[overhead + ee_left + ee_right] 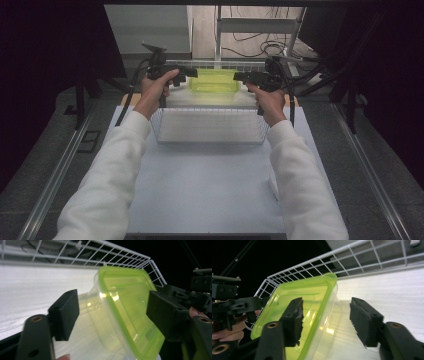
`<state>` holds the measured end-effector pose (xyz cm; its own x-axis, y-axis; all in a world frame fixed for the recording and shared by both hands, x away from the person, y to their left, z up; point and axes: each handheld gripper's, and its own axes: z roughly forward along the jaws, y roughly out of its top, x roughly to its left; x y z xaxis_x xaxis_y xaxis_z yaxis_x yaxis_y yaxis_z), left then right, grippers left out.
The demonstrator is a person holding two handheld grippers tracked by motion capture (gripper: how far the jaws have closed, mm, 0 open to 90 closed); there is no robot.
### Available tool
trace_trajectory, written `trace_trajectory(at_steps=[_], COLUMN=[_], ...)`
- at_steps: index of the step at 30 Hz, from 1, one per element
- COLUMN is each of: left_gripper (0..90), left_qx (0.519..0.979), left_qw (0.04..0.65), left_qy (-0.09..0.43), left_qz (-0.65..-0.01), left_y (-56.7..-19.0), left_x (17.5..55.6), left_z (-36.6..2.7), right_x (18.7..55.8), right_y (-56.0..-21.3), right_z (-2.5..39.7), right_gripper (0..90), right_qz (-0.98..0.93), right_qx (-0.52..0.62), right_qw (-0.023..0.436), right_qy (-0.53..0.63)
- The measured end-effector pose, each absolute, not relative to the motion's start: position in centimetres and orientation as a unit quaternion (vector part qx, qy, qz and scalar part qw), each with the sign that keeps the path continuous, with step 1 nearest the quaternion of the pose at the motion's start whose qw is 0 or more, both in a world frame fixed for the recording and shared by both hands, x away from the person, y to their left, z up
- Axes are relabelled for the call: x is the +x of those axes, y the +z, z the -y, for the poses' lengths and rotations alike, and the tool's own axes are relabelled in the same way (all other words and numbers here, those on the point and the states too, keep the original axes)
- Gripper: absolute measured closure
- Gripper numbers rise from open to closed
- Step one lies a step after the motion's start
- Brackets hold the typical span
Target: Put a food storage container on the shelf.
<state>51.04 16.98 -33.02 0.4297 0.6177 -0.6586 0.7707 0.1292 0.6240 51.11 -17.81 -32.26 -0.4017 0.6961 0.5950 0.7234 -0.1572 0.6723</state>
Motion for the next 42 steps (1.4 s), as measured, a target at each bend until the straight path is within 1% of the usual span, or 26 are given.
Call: trace_trajectory(at_steps=[1,2,3,5,7,9,10,12,14,15,16,21,22,23,24,26,27,28,29,32,35,37,39,40,41,42], left_gripper=[23.0,22.0,21.3,21.3,21.3,21.5,21.6,21.8,21.9,21.9,21.9,21.5,21.9,21.9,22.1,22.3,22.5,22.6,22.7,23.0,23.1,23.1,23.3,23.4,23.4,23.7], left_qx=[0.656,0.663,0.663,0.675,0.677,0.674,0.683,0.687,0.698,0.698,0.705,0.723,0.736,0.736,0.747,0.754,0.754,0.762,0.762,0.762,0.761,0.764,0.766,0.772,0.772,0.777], left_qw=[0.533,0.535,0.535,0.528,0.534,0.538,0.535,0.534,0.534,0.534,0.532,0.518,0.505,0.505,0.497,0.493,0.493,0.485,0.485,0.486,0.483,0.472,0.468,0.456,0.456,0.447], left_qy=[-0.072,-0.048,-0.048,-0.018,-0.015,-0.01,0.004,0.011,0.029,0.029,0.038,0.042,0.053,0.053,0.058,0.057,0.057,0.061,0.061,0.057,0.056,0.05,0.05,0.046,0.046,0.044], left_qz=[-0.529,-0.522,-0.522,-0.514,-0.506,-0.506,-0.497,-0.493,-0.477,-0.477,-0.468,-0.455,-0.447,-0.447,-0.438,-0.432,-0.432,-0.425,-0.425,-0.424,-0.43,-0.436,-0.439,-0.441,-0.441,-0.44], left_y=[-33.0,-32.6,-32.6,-32.2,-32.1,-32.1,-31.9,-31.8,-31.6,-31.6,-31.6,-32.2,-32.5,-32.5,-32.9,-33.5,-33.5,-34.2,-34.2,-36.2,-37.4,-39.2,-39.8,-41.0,-41.0,-41.7], left_x=[51.0,50.5,50.5,49.6,48.8,48.4,47.4,46.9,45.3,45.3,44.2,42.0,40.7,40.7,39.3,37.9,37.9,36.4,36.4,34.0,33.3,32.5,32.2,31.6,31.6,31.3], left_z=[-17.0,-17.1,-17.1,-17.3,-17.5,-17.5,-17.8,-17.9,-18.2,-18.2,-18.4,-18.4,-18.4,-18.4,-18.3,-18.1,-18.1,-18.0,-18.0,-18.2,-18.4,-18.7,-18.7,-18.6,-18.6,-18.6], right_x=[50.9,50.6,50.6,49.7,49.1,48.8,48.1,47.3,46.5,46.1,45.7,43.8,42.8,42.8,41.7,40.6,40.6,39.3,39.3,37.1,36.2,35.2,34.6,34.3,34.3,33.6], right_y=[-32.1,-31.9,-31.9,-31.3,-30.8,-30.6,-30.1,-29.7,-29.4,-29.3,-29.3,-29.5,-29.8,-29.8,-30.2,-30.8,-30.8,-31.5,-31.5,-33.2,-34.1,-35.5,-36.6,-37.1,-37.1,-38.3], right_z=[17.9,18.0,18.0,18.2,18.5,18.6,18.8,19.0,19.3,19.5,19.7,20.7,21.2,21.2,21.7,22.0,22.0,22.3,22.3,22.8,23.2,23.7,24.1,24.3,24.3,24.6], right_gripper=[40.4,40.0,40.0,37.4,36.6,36.2,35.2,35.0,35.0,35.0,35.0,34.2,33.0,33.0,31.8,30.5,30.5,29.7,29.7,29.0,29.0,29.0,29.0,29.1,29.1,29.0], right_qz=[0.647,0.645,0.645,0.652,0.656,0.658,0.67,0.681,0.687,0.692,0.699,0.727,0.737,0.737,0.748,0.756,0.756,0.762,0.762,0.772,0.773,0.78,0.786,0.787,0.787,0.794], right_qx=[-0.544,-0.54,-0.54,-0.527,-0.52,-0.515,-0.502,-0.49,-0.478,-0.473,-0.467,-0.448,-0.44,-0.44,-0.432,-0.426,-0.426,-0.419,-0.419,-0.411,-0.411,-0.41,-0.41,-0.411,-0.411,-0.41], right_qw=[0.013,0.011,0.011,-0.009,-0.021,-0.023,-0.032,-0.047,-0.055,-0.059,-0.062,-0.073,-0.073,-0.073,-0.073,-0.071,-0.071,-0.068,-0.068,-0.072,-0.073,-0.072,-0.072,-0.069,-0.069,-0.061], right_qy=[-0.535,-0.54,-0.54,-0.545,-0.546,-0.548,-0.546,-0.542,-0.544,-0.542,-0.539,-0.516,-0.507,-0.507,-0.498,-0.491,-0.491,-0.489,-0.489,-0.48,-0.477,-0.467,-0.458,-0.455,-0.455,-0.445])
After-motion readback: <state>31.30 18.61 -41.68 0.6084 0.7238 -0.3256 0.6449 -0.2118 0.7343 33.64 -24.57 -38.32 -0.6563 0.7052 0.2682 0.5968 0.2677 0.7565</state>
